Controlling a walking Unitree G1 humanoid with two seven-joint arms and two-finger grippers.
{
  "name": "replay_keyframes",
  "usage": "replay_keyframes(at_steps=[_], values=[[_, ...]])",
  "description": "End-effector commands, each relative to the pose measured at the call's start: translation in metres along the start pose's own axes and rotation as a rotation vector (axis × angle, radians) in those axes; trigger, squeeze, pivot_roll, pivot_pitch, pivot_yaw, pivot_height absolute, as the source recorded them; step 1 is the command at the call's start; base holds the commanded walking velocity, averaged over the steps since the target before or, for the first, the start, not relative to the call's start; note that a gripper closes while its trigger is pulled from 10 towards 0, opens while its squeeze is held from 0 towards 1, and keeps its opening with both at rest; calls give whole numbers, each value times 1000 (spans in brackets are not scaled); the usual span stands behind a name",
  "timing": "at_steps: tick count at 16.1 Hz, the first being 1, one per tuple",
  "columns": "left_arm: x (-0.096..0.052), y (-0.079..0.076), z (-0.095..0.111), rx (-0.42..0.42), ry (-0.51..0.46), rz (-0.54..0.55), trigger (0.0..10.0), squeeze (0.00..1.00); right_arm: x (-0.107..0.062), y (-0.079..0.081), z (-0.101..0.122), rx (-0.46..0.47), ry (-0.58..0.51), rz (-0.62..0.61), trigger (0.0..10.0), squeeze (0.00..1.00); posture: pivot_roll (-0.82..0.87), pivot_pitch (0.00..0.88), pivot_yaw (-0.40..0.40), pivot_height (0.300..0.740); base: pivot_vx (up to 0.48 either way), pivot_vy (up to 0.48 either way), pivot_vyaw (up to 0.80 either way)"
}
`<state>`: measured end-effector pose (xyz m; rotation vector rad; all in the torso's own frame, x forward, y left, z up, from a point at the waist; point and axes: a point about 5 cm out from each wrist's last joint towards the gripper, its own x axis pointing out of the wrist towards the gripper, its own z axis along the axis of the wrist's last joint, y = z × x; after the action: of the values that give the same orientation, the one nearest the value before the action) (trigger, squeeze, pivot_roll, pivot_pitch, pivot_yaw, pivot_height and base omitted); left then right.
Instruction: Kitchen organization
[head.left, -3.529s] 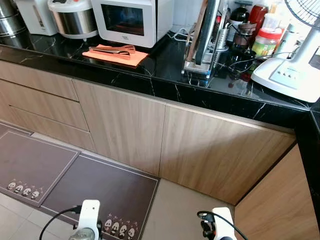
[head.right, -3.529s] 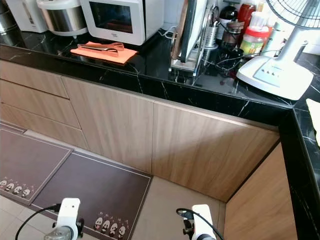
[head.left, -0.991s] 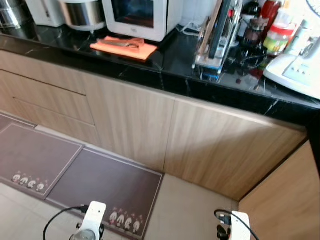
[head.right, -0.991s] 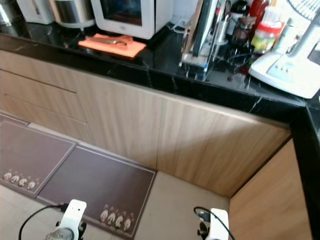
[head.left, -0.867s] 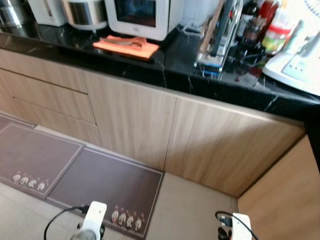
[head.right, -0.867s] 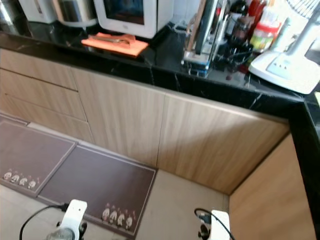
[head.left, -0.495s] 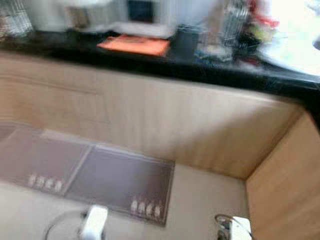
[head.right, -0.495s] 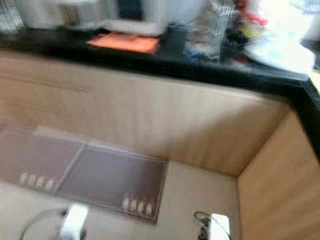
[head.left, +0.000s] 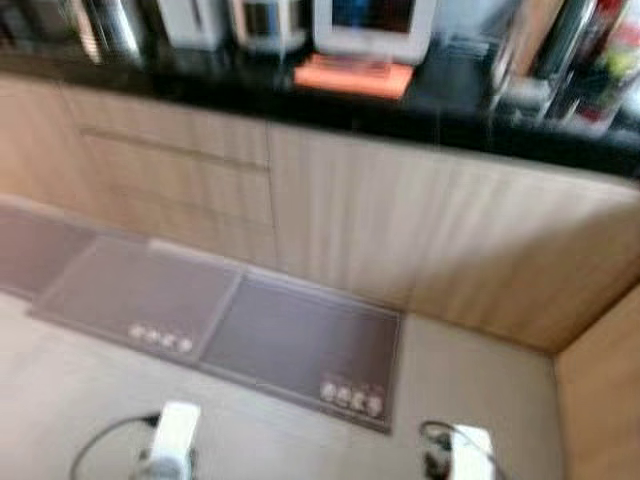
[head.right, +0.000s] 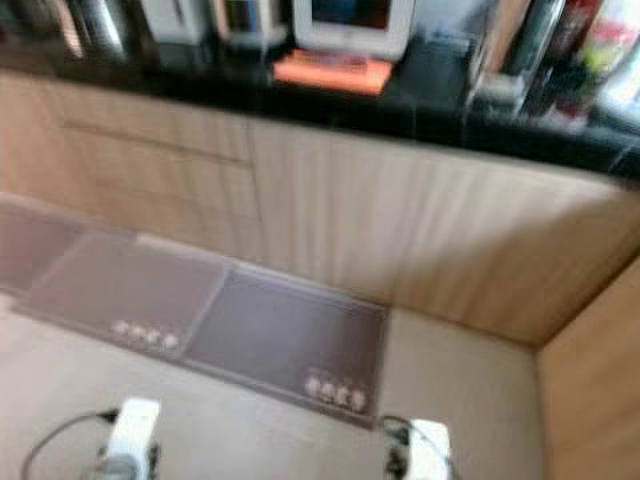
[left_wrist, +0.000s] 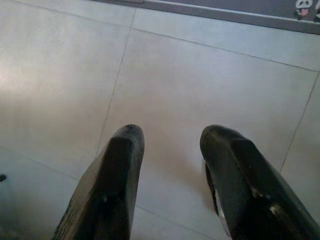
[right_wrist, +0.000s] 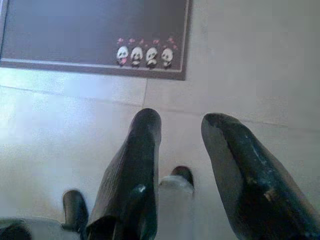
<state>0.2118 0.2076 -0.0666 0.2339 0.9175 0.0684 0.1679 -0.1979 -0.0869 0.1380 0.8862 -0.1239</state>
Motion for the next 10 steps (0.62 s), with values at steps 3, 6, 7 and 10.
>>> replay_keyframes(at_steps=[3, 6, 7, 10], values=[[1, -1, 3, 40, 15, -21, 10000, 0, 4, 9, 10, 8, -7, 5, 10000, 0, -87, 0, -35, 740, 0, 143, 0], [0, -2, -1, 93, 15, -51, 10000, 0, 5, 13, 12, 10, -5, 13, 10000, 0, -81, 0, -30, 740, 0, 0, 0], [0, -2, -2, 98, 13, -51, 10000, 0, 5, 13, 12, 14, -3, 15, 10000, 0, -78, 0, -26, 740, 0, 0, 0], [-1, -2, -8, 104, 29, -59, 10000, 0, 4, 10, 9, 18, 9, 10, 10000, 0, -77, 0, -22, 740, 0, 0, 0]])
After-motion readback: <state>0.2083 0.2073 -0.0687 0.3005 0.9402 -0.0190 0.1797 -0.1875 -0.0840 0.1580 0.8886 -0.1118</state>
